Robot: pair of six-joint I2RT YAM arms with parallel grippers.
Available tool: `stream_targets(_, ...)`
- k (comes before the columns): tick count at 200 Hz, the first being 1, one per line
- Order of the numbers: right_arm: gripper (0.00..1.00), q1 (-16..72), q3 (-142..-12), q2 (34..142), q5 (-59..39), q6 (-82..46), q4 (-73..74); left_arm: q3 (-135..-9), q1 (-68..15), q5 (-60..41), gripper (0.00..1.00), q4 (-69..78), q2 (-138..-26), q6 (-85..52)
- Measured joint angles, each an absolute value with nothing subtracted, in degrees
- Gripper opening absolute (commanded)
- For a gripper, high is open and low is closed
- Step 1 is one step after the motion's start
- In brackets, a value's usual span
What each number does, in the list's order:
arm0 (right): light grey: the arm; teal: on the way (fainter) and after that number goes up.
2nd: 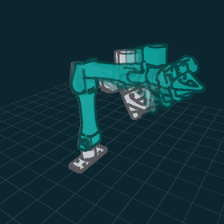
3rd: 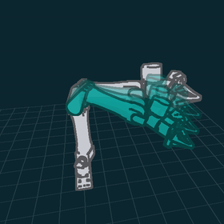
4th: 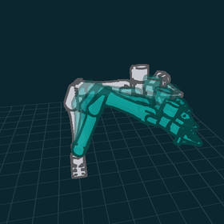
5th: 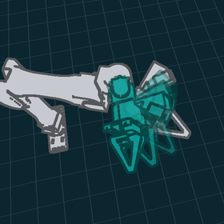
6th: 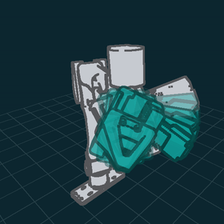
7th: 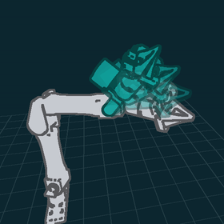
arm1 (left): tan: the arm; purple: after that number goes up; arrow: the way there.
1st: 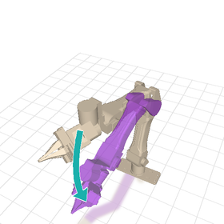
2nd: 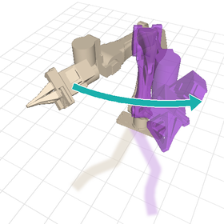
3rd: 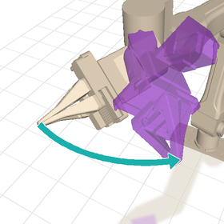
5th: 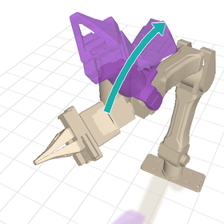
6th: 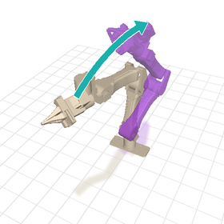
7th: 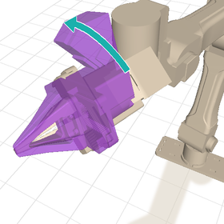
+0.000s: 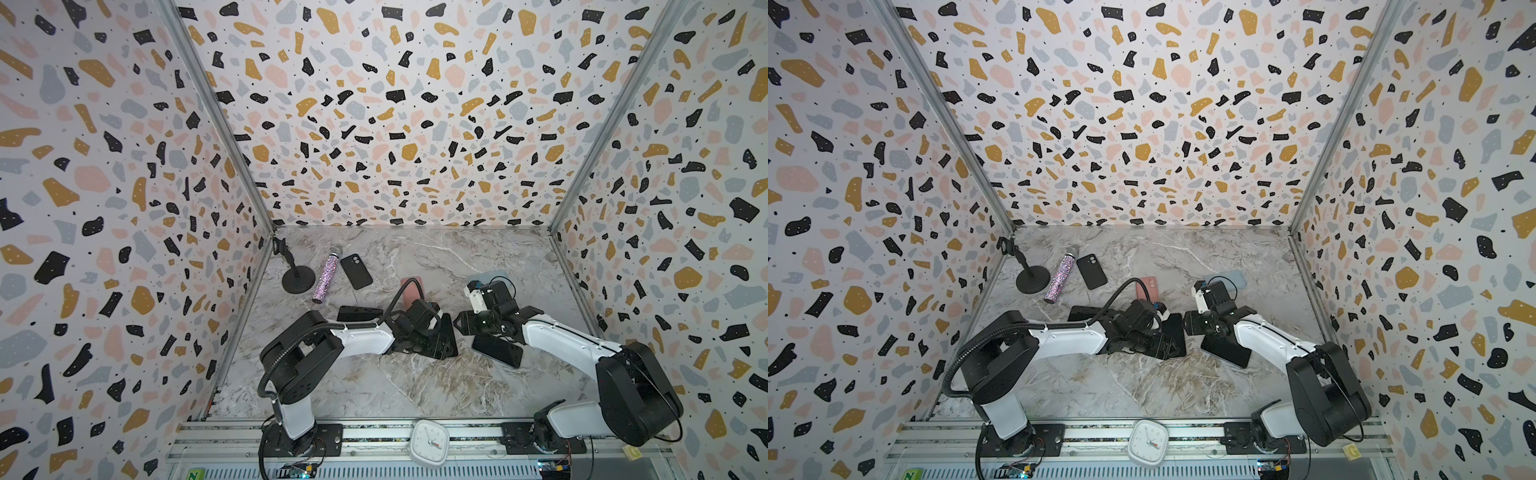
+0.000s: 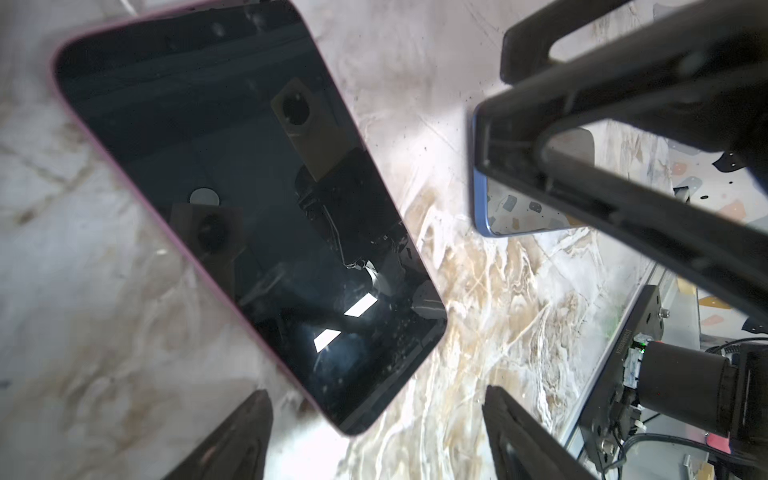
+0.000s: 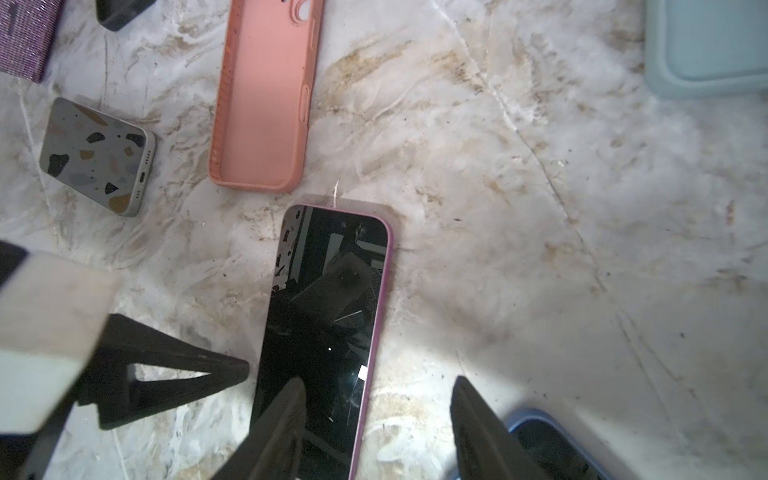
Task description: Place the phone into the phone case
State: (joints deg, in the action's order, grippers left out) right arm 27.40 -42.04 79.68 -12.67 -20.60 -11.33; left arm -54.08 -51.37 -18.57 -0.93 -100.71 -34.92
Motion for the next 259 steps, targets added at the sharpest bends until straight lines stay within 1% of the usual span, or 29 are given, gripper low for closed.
stream_targets(39, 0.62, 32.1, -42.2, 79.7, -9.2, -22.8, -14.6, -50.5, -47.7, -18.3, 0.81, -2.3, -93.1, -34.7)
stream_targets(49, 0.65, 33.3, -42.3, 79.8, -8.1, -24.1, -15.3, -49.8, -46.2, -18.1, 0.82, -2.6, -91.7, -34.7)
stream_targets(58, 0.69, 34.5, -42.4, 80.0, -6.9, -25.5, -15.9, -49.3, -45.2, -18.0, 0.83, -2.7, -90.7, -34.7)
stream_targets(68, 0.71, 35.8, -42.6, 80.6, -5.6, -27.2, -16.5, -48.8, -43.8, -17.9, 0.83, -3.0, -90.0, -34.7)
stream_targets(72, 0.73, 36.2, -42.8, 80.8, -5.2, -27.8, -16.7, -48.6, -43.4, -17.8, 0.83, -3.0, -89.8, -34.7)
stream_targets(100, 0.77, 39.2, -45.3, 84.3, -2.6, -31.3, -18.9, -47.8, -41.6, -17.7, 0.84, -3.5, -89.6, -34.7)
stream_targets(166, 0.78, 45.7, -50.8, 90.1, 2.6, -36.0, -22.4, -46.3, -37.7, -17.7, 0.87, -4.7, -89.6, -34.5)
stream_targets(199, 0.8, 47.0, -53.8, 94.7, 5.5, -37.5, -25.3, -46.3, -37.6, -17.7, 0.9, -4.7, -89.6, -34.5)
stream_targets(222, 0.8, 47.9, -54.6, 96.1, 6.3, -38.6, -25.9, -46.3, -37.6, -17.7, 0.92, -4.7, -89.6, -34.3)
stream_targets(259, 0.77, 48.9, -54.6, 96.6, 7.7, -39.5, -26.2, -46.3, -37.5, -17.6, 0.92, -4.7, -89.6, -34.3)
